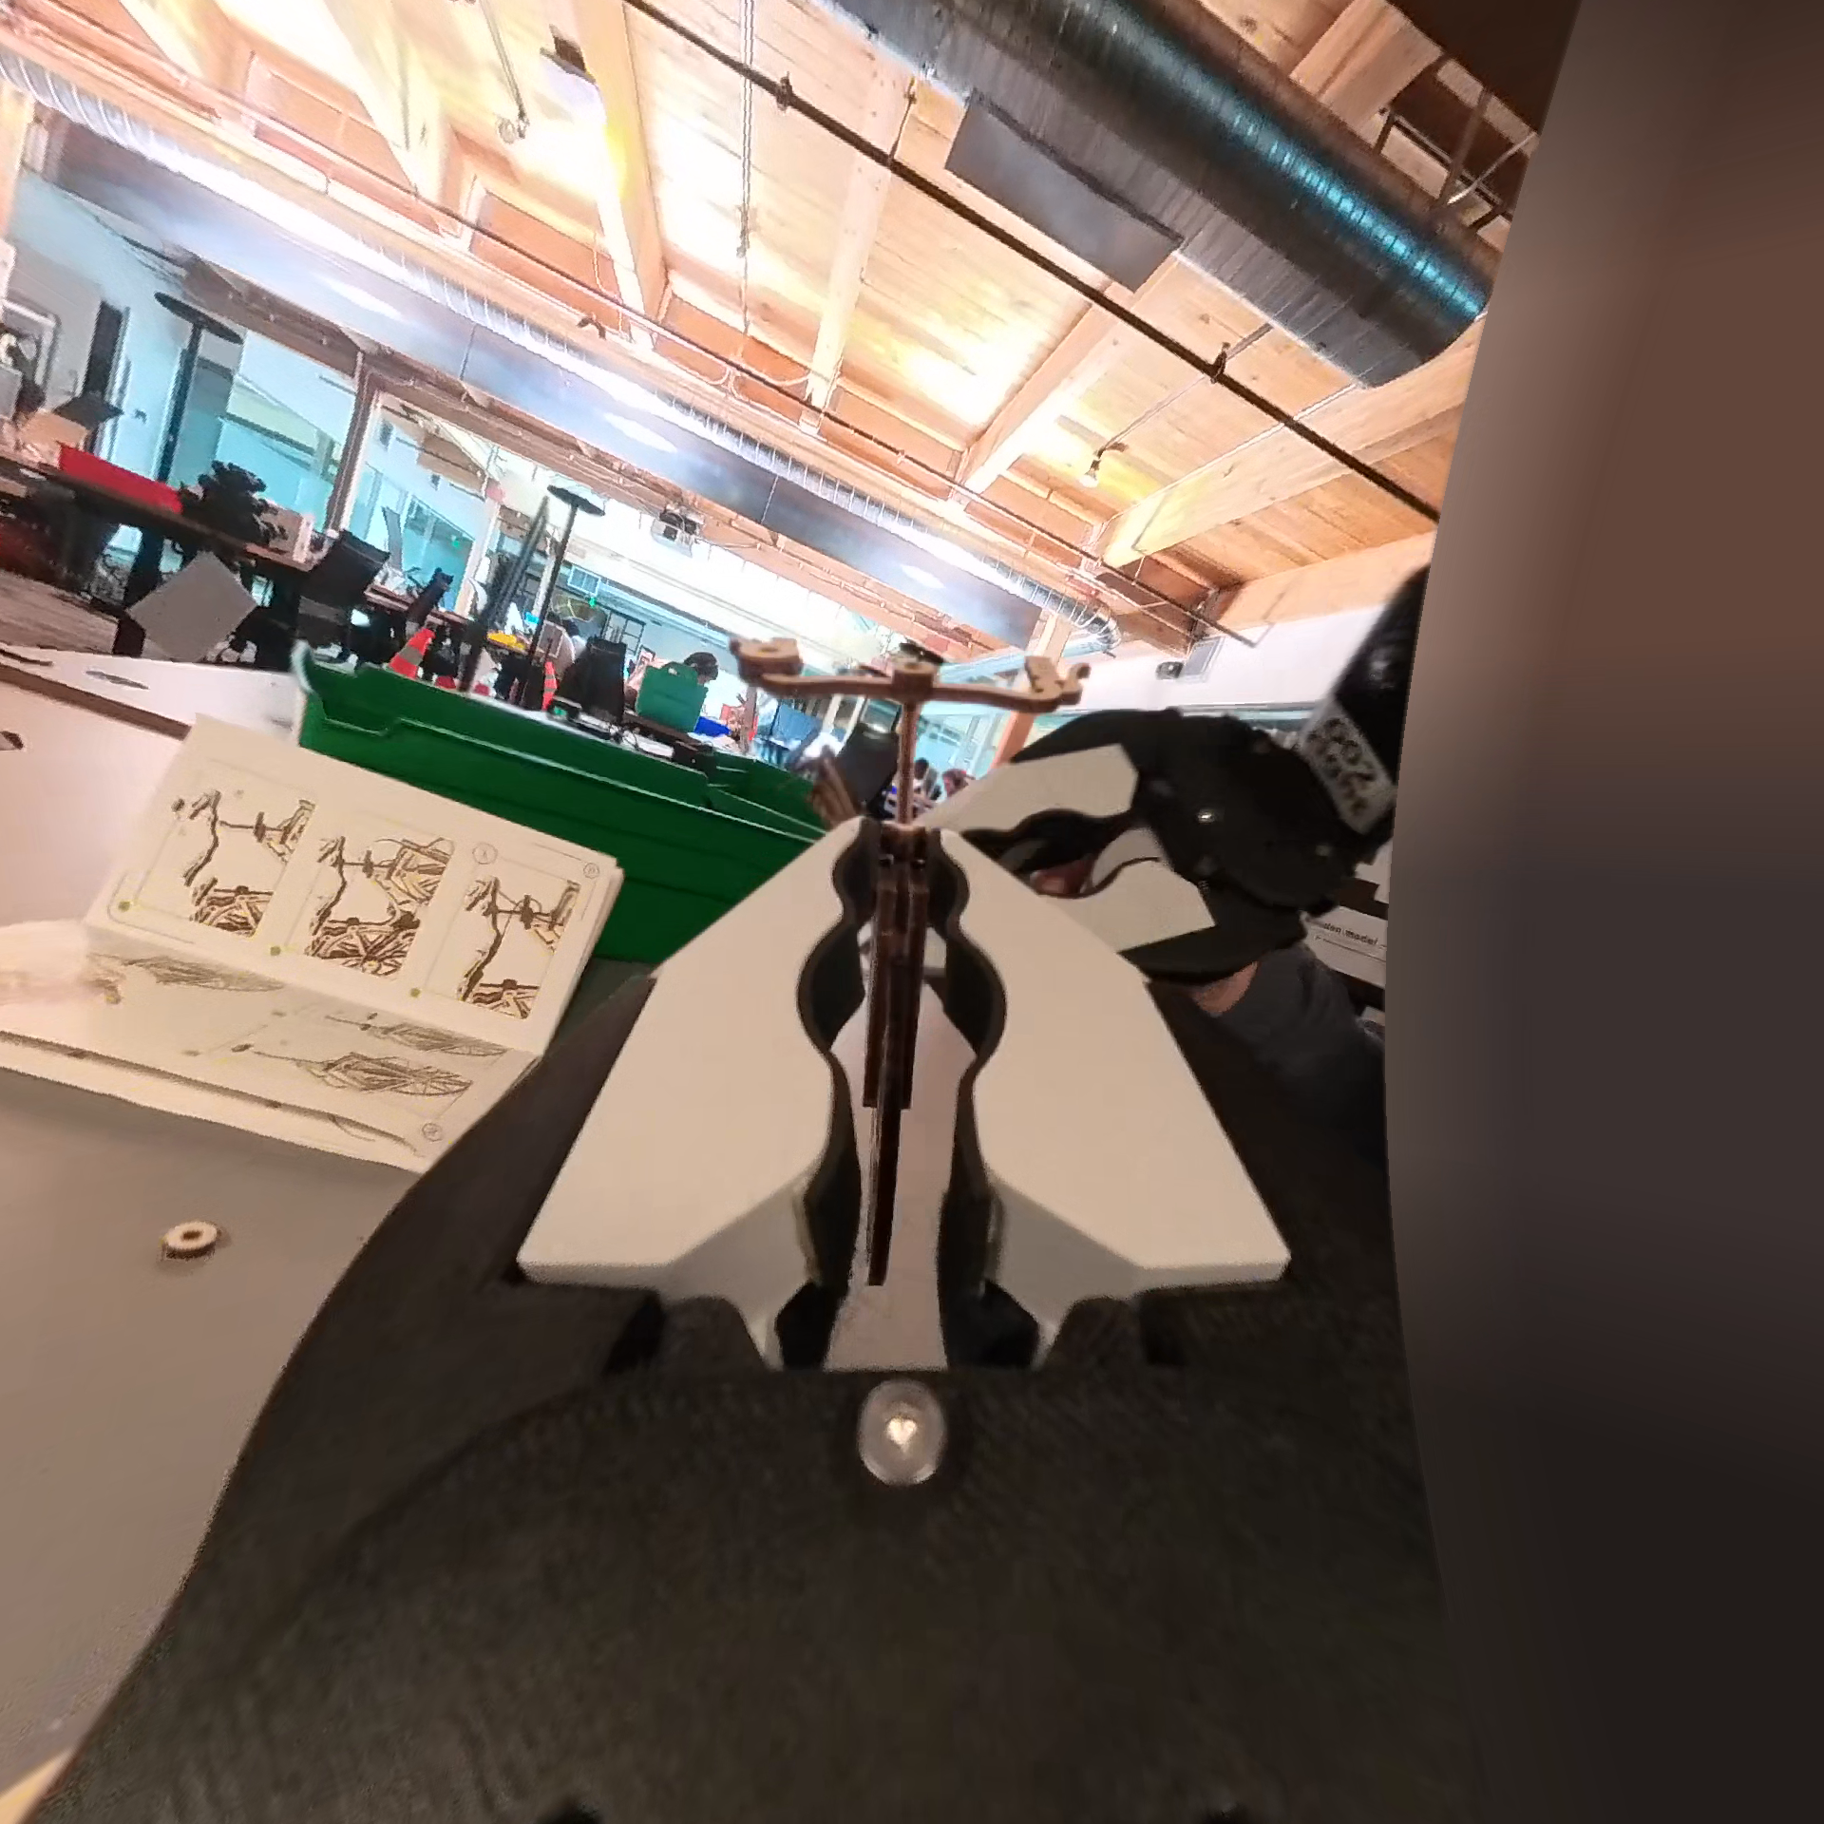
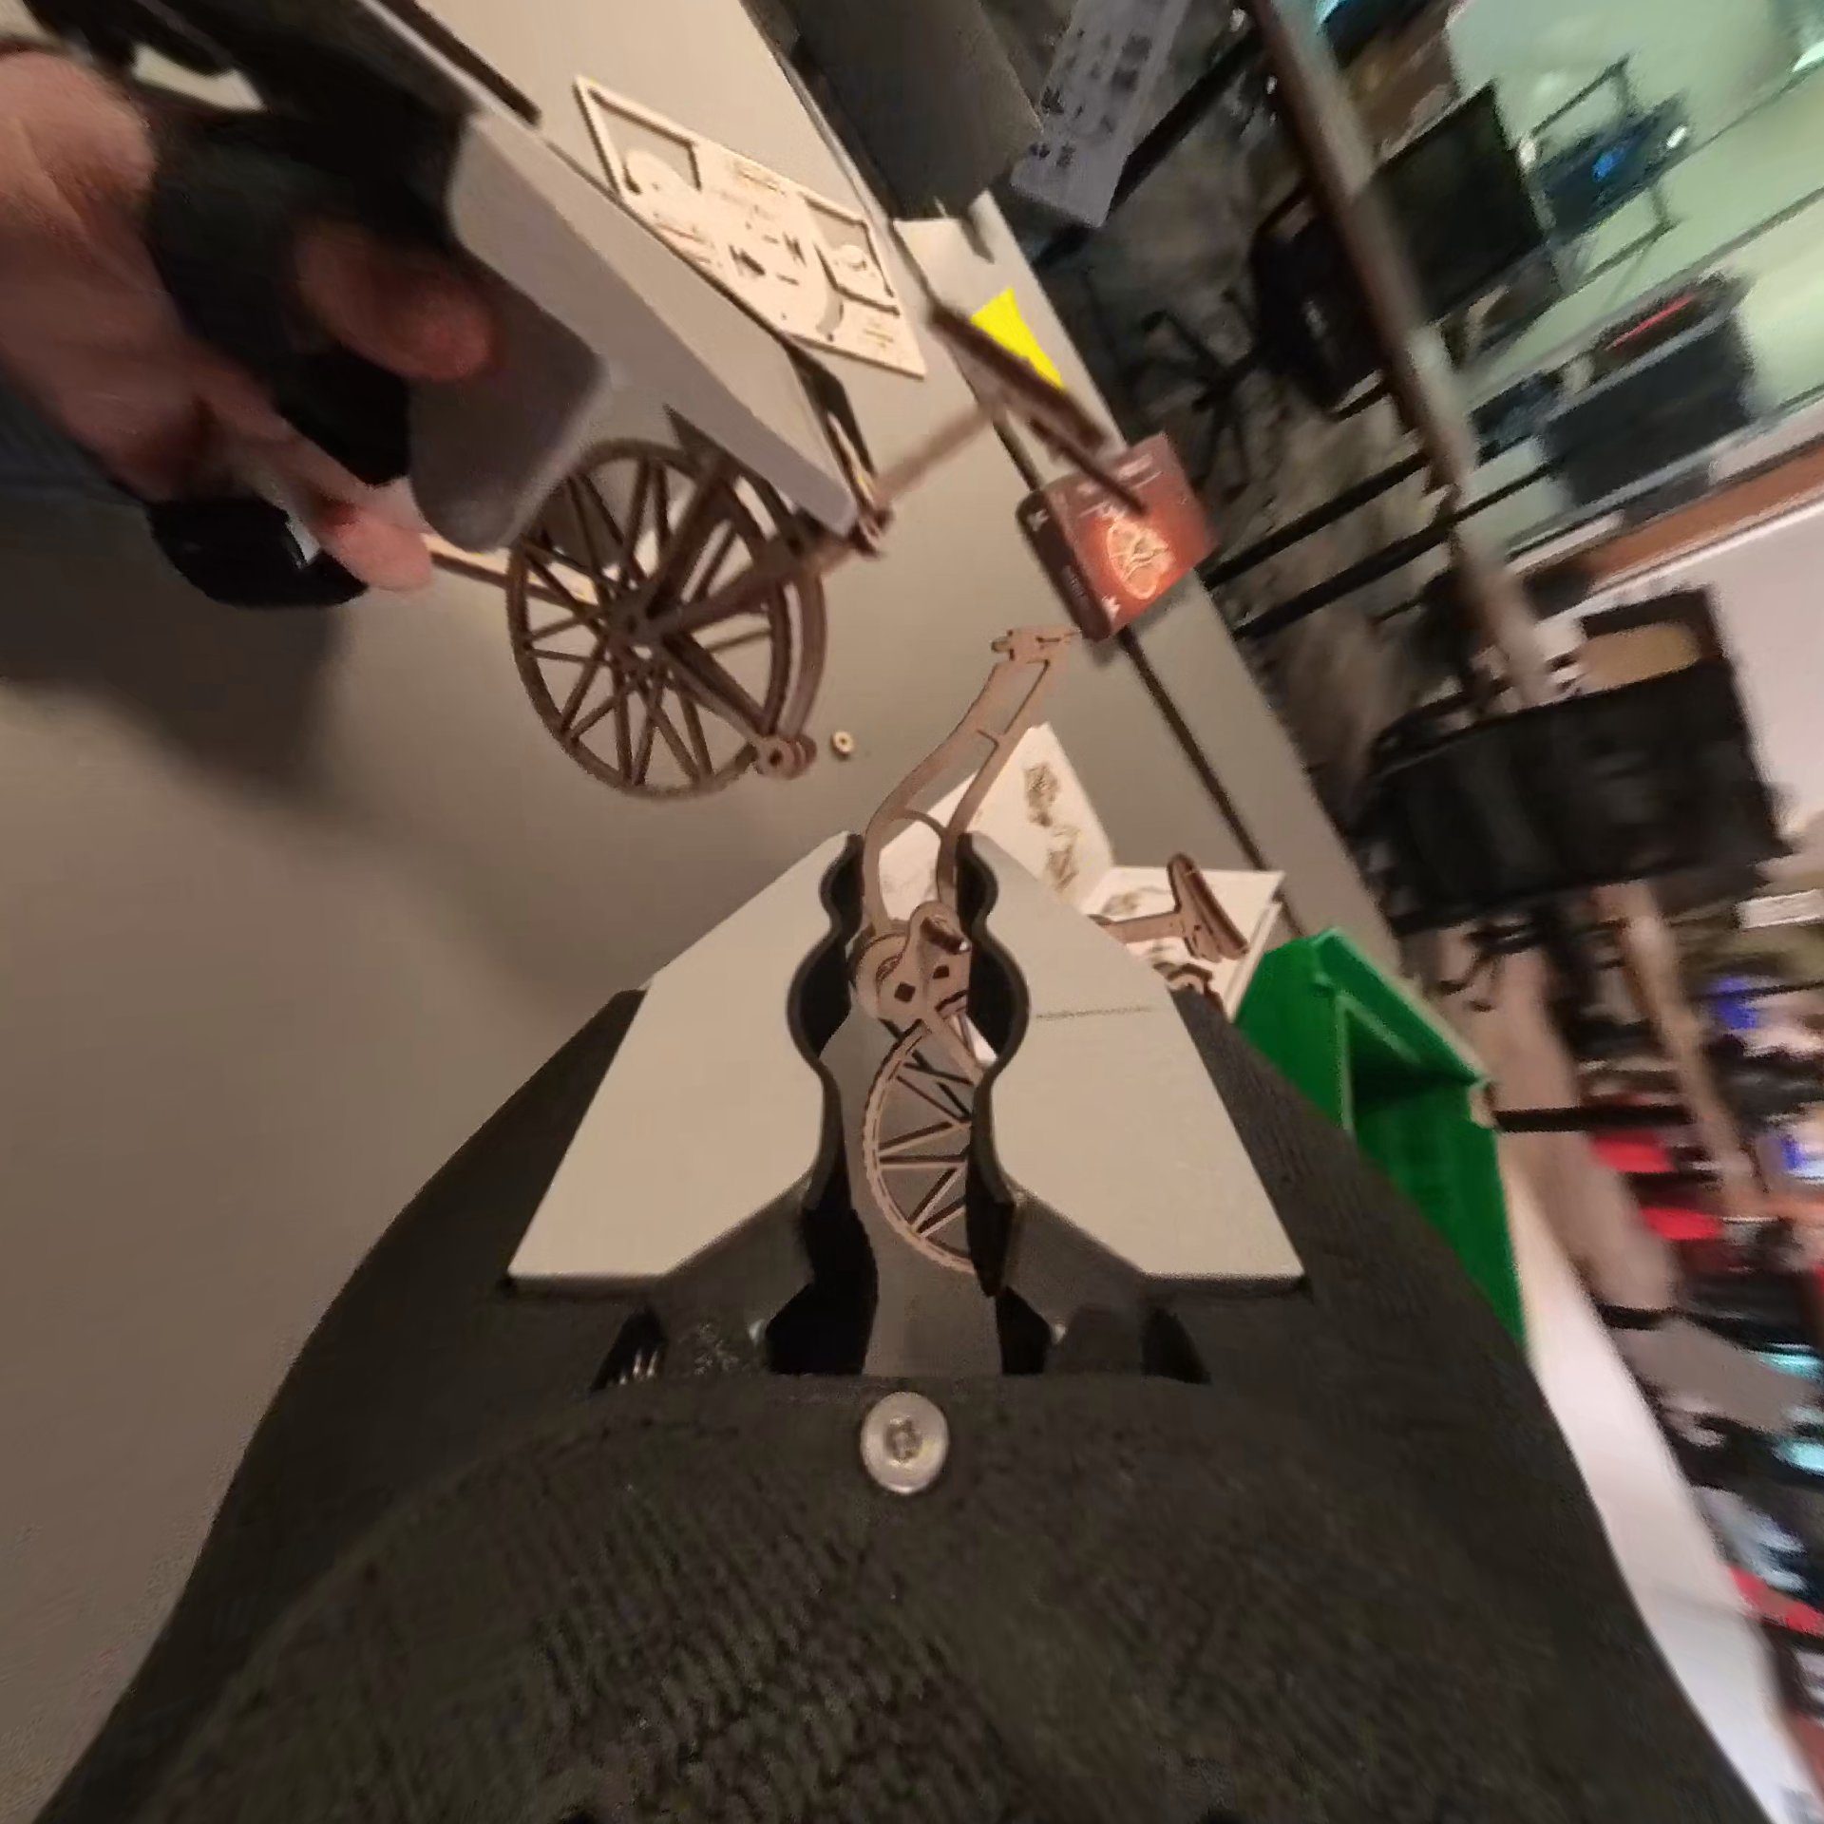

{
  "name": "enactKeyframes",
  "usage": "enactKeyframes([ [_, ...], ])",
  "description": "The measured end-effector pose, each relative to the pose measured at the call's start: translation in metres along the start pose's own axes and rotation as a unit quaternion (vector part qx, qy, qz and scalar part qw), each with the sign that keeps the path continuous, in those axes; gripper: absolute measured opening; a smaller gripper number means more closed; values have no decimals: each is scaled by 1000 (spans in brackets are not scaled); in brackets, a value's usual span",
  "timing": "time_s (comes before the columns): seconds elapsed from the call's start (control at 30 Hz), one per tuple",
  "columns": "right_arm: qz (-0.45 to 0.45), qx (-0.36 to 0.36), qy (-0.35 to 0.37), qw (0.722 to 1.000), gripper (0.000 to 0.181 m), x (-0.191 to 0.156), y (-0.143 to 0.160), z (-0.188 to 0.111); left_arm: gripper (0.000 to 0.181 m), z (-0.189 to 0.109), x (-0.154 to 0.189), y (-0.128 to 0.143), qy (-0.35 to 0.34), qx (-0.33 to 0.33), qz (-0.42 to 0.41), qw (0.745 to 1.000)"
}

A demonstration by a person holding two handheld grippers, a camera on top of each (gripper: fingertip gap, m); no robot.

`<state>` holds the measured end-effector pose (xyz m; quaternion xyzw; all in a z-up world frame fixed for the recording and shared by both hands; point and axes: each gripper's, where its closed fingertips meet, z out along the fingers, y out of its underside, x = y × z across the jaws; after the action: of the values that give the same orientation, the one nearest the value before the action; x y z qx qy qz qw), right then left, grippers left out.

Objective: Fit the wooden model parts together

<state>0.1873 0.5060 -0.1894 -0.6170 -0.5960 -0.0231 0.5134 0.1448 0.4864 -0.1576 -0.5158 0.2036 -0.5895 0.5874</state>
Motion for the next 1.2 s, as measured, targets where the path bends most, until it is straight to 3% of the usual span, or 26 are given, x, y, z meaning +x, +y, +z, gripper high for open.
enactKeyframes([
  [0.3,-107,-47,35,992,17,-2,12,18,7,6,-42,17,-7,-54,-121,991],
  [0.53,-152,-70,84,982,17,-1,10,24,7,3,-34,18,12,-54,-103,993],
  [1.2,-182,-50,120,975,17,-6,8,31,7,2,-37,17,13,-49,-116,992],
])
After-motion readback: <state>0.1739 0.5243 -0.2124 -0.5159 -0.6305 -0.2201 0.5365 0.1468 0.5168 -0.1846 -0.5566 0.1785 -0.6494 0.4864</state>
